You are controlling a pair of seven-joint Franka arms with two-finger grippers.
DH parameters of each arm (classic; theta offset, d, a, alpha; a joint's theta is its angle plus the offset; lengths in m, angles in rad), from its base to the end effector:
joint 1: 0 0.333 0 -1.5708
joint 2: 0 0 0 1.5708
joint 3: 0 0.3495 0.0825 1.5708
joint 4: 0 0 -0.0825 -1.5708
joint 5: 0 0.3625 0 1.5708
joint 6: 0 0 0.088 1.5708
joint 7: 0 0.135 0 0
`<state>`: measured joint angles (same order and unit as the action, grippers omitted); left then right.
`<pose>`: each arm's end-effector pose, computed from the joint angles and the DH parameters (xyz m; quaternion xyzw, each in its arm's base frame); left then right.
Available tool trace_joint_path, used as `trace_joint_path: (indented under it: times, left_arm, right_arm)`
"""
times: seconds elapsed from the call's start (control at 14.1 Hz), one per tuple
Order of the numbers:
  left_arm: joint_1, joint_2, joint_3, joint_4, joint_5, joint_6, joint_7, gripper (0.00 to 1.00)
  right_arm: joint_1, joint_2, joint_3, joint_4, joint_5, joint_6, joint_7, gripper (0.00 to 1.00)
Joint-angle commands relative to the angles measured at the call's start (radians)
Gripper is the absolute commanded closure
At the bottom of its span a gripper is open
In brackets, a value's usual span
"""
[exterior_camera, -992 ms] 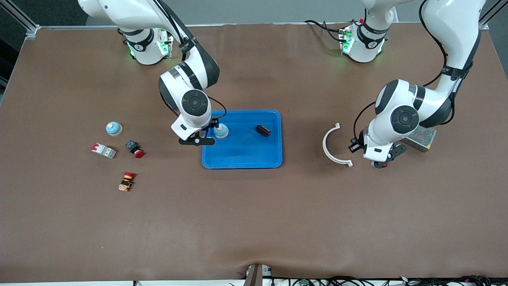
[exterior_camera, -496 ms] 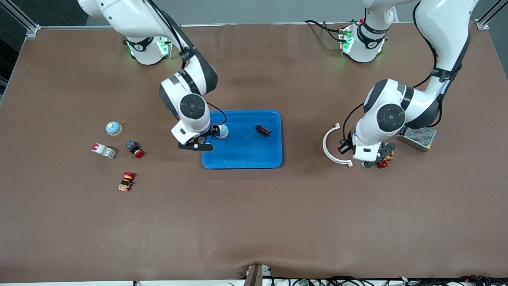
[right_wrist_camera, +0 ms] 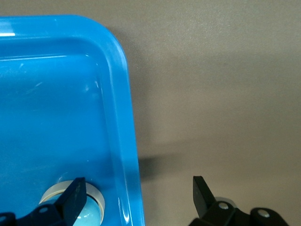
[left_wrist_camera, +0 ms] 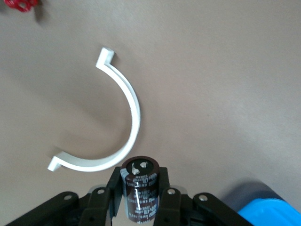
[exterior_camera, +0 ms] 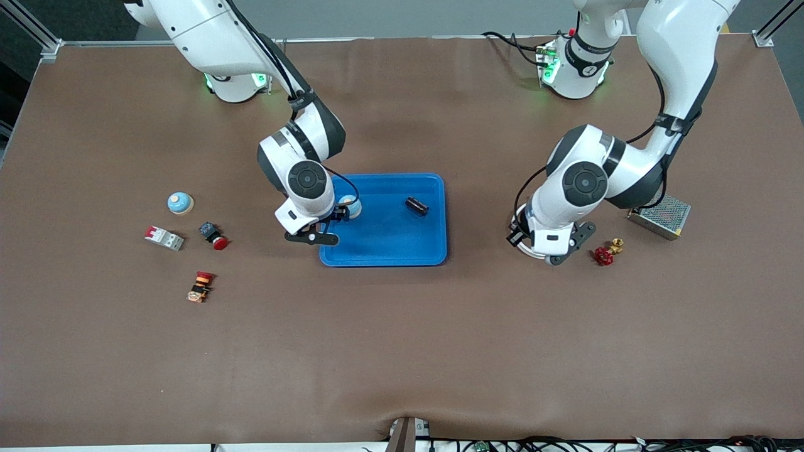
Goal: Place electrolytic capacitor and blue bell in tray
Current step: 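Lift the second capacitor with the left gripper toward the tray, then lower the capacitor into the tray while the right gripper reaches the bell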
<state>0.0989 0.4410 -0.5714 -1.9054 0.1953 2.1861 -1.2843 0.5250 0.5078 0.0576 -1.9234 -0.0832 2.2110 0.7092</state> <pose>0.5568 -0.2471 0.3087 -0.9334 -0.3543 0.0566 0.0053 0.5023 0.3238 0.2268 0.9932 -0.0366 -0.0774 0.0785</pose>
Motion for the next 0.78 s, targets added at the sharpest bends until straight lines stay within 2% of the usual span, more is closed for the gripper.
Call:
trace_joint_path:
  times: [0.0,0.14,0.42,0.57,0.71]
  left_arm:
    - [-0.047,0.044,-0.002,0.067,-0.013,-0.023,-0.076,1.00]
    - [-0.089,0.076,-0.002,0.113,-0.013,-0.023,-0.154,1.00]
    - [-0.186,0.174,-0.001,0.231,-0.011,-0.019,-0.297,1.00]
    - [-0.237,0.223,-0.001,0.285,-0.005,-0.014,-0.360,1.00]
    - [-0.281,0.266,0.005,0.336,-0.001,-0.008,-0.414,1.00]
  right_arm:
    - [-0.032,-0.040,0.021,0.004,-0.027,-0.054,0.006,0.00]
    - [-0.063,-0.096,0.022,0.027,-0.021,-0.172,-0.077,0.00]
    - [-0.198,-0.225,0.016,0.008,0.025,-0.329,-0.342,0.00]
    - [-0.256,-0.306,0.014,-0.095,0.025,-0.295,-0.443,0.00]
    - [-0.328,-0.412,0.014,-0.260,0.025,-0.178,-0.551,0.00]
